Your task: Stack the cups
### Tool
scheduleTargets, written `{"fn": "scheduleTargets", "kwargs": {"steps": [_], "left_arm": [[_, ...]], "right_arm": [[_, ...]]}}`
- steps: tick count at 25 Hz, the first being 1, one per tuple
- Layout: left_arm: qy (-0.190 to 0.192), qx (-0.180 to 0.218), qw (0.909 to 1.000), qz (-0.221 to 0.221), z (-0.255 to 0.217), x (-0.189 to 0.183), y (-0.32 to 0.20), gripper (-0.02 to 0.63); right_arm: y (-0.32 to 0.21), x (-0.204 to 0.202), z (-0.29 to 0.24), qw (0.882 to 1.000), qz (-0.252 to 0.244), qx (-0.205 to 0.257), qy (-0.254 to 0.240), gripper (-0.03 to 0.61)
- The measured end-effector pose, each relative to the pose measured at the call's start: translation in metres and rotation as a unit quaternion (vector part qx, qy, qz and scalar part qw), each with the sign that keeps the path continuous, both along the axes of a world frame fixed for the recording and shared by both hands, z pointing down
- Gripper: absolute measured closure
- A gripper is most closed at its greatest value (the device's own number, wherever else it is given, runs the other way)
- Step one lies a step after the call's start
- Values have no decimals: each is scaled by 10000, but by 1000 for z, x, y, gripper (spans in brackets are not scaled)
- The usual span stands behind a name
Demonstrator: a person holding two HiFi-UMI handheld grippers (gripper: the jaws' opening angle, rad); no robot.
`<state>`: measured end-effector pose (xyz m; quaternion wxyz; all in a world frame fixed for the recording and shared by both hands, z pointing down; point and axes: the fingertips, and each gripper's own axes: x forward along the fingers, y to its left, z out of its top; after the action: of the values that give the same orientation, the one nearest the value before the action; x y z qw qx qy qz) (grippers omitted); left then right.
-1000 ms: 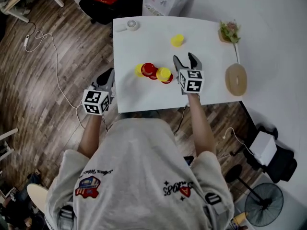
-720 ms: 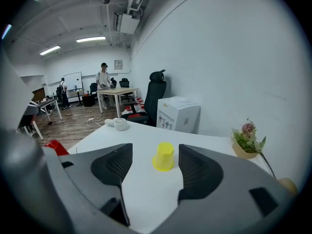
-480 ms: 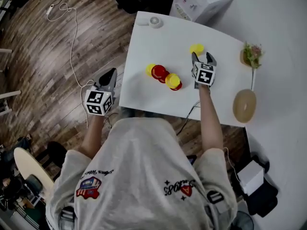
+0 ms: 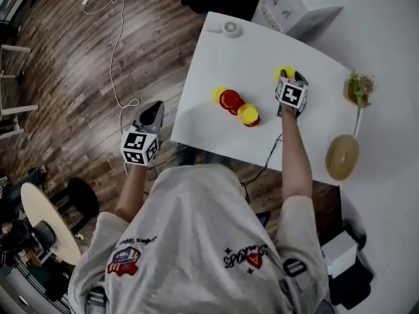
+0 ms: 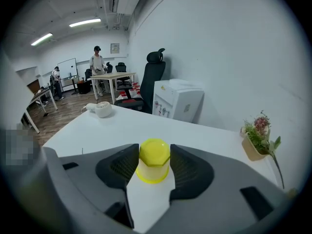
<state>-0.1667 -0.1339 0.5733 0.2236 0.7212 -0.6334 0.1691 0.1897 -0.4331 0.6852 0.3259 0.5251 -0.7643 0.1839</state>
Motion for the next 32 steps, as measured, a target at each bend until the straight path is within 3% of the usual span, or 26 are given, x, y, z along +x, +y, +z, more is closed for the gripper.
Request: {"fn": "scheduleTargets", "kwargs": {"steps": [4, 9, 16, 23, 32], "left_arm": [[66, 133, 9992, 384, 0, -2, -6, 604], [199, 365, 9942, 994, -8, 3, -15, 604], [400, 612, 9850, 1563, -17, 7, -7, 604], [509, 724, 9821, 1664, -20, 0, 13, 604], [528, 708, 9841, 1543, -19, -18, 33, 606]], "right_arm": [[24, 1, -20, 9997, 43, 122, 184, 374], [67, -11, -89, 9981, -136, 596, -2, 376], [150, -70, -177, 9921, -1023, 698, -209, 376], [204, -110, -177, 9875, -1471, 562, -71, 376], [228, -122, -153, 9882, -1523, 1, 169, 374]]}}
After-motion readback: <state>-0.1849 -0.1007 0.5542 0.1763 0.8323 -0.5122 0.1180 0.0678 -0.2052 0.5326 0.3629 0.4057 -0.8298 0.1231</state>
